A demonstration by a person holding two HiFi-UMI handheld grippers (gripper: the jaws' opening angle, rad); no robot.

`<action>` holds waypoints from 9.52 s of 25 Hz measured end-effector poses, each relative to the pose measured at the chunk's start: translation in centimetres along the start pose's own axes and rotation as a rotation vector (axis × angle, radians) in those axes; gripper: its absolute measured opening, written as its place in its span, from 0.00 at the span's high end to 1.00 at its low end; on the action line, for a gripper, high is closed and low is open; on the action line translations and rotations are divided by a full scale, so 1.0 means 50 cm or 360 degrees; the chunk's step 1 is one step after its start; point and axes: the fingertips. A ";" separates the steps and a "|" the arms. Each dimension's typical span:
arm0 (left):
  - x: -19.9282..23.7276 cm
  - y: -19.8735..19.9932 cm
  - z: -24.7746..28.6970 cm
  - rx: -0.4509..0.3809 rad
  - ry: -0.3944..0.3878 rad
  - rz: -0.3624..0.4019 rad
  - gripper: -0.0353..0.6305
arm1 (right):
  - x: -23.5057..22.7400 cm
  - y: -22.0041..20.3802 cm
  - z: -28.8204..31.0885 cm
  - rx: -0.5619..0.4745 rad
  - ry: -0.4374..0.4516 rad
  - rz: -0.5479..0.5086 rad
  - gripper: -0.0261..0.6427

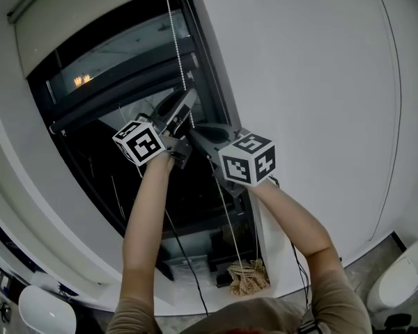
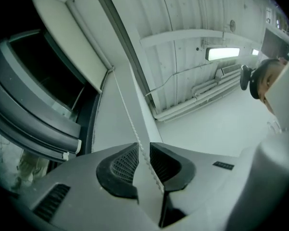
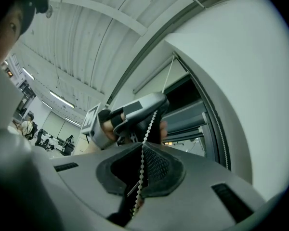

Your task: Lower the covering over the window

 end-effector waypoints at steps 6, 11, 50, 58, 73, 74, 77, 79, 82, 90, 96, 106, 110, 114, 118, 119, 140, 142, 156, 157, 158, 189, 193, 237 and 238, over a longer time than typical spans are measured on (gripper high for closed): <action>-0.009 0.006 -0.010 0.0059 0.0083 0.0112 0.91 | 0.020 -0.014 -0.030 0.0014 0.0009 -0.0106 0.94; 0.018 0.008 -0.063 0.0128 0.0236 0.0320 0.91 | 0.058 0.105 -0.093 -0.0343 -0.0024 -0.0314 0.75; 0.065 -0.125 -0.084 0.0178 0.0237 0.0190 0.91 | -0.008 0.150 0.040 -0.0353 -0.0133 -0.0436 0.82; -0.009 -0.140 -0.100 0.0120 0.0108 0.0086 0.91 | -0.068 0.196 0.156 -0.0271 -0.0128 -0.0213 0.89; 0.099 0.022 -0.017 0.0014 0.0227 0.0153 0.91 | -0.027 -0.028 0.072 -0.0006 0.0008 -0.0203 0.94; 0.094 0.018 -0.025 -0.0013 0.0236 0.0169 0.91 | -0.020 -0.030 0.062 0.0005 0.0024 -0.0204 0.94; 0.080 -0.017 -0.041 -0.0006 0.0242 0.0222 0.91 | 0.002 -0.051 0.041 0.0072 0.0075 -0.0279 0.94; 0.079 -0.054 -0.054 0.0043 0.0247 0.0240 0.91 | 0.014 -0.057 0.026 0.0074 0.0126 -0.0329 0.94; 0.094 -0.095 -0.087 0.0081 0.0267 0.0226 0.91 | 0.015 -0.018 0.006 -0.0053 0.0138 -0.0348 0.86; 0.072 -0.153 -0.155 0.0059 0.0310 0.0191 0.91 | -0.048 0.069 0.072 -0.0289 -0.0025 -0.0334 0.83; 0.053 -0.144 -0.165 0.0041 0.0355 0.0269 0.91 | -0.055 0.058 0.093 -0.0311 -0.0040 -0.0354 0.83; 0.064 -0.249 -0.219 0.0093 0.0536 0.0253 0.85 | -0.077 -0.021 0.052 -0.0252 -0.0119 -0.0424 0.82; 0.075 -0.296 -0.241 0.0129 0.0582 0.0153 0.85 | -0.080 -0.069 0.040 -0.0193 -0.0116 -0.0409 0.82; 0.054 -0.354 -0.256 0.0176 0.0590 0.0085 0.85 | -0.081 -0.128 0.014 -0.0118 -0.0113 -0.0385 0.82; 0.002 -0.433 -0.291 0.0303 0.0628 -0.0001 0.85 | -0.092 -0.229 -0.014 0.0036 -0.0101 -0.0314 0.81; -0.009 -0.449 -0.298 0.0333 0.0635 -0.0013 0.85 | -0.096 -0.250 -0.019 0.0061 -0.0099 -0.0297 0.81; -0.393 -0.882 -0.477 0.0786 0.0632 -0.0400 0.84 | -0.175 -0.680 -0.434 0.0510 -0.0258 -0.0045 0.81; -0.428 -0.911 -0.491 0.0821 0.0627 -0.0429 0.84 | -0.179 -0.709 -0.474 0.0517 -0.0269 -0.0031 0.81; -0.607 -1.107 -0.621 0.1125 0.0533 -0.0540 0.84 | -0.216 -0.905 -0.676 0.0580 -0.0439 -0.0058 0.81; -0.617 -1.122 -0.637 0.1158 0.0538 -0.0548 0.84 | -0.217 -0.920 -0.685 0.0588 -0.0464 -0.0058 0.81; -0.627 -1.137 -0.654 0.1191 0.0547 -0.0556 0.84 | -0.216 -0.934 -0.692 0.0592 -0.0487 -0.0059 0.81; -0.726 -1.206 -0.866 0.1490 0.0701 -0.0546 0.84 | -0.022 -1.089 -0.667 0.0846 -0.0251 -0.0255 0.81; -0.737 -1.215 -0.867 0.1524 0.0701 -0.0589 0.85 | -0.028 -1.091 -0.680 0.0871 -0.0279 -0.0226 0.81; -0.750 -1.256 -0.848 0.1627 0.0698 -0.0618 0.85 | -0.081 -1.139 -0.734 0.0911 -0.0369 0.0043 0.84; -0.752 -1.257 -0.845 0.1631 0.0689 -0.0615 0.85 | -0.081 -1.137 -0.735 0.0912 -0.0372 0.0043 0.84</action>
Point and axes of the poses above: the fingertips, and each gripper's own axes: z forward along the fingers, x to its left, y out of its top, and after that the axes turned 14 degrees about z, right-handed
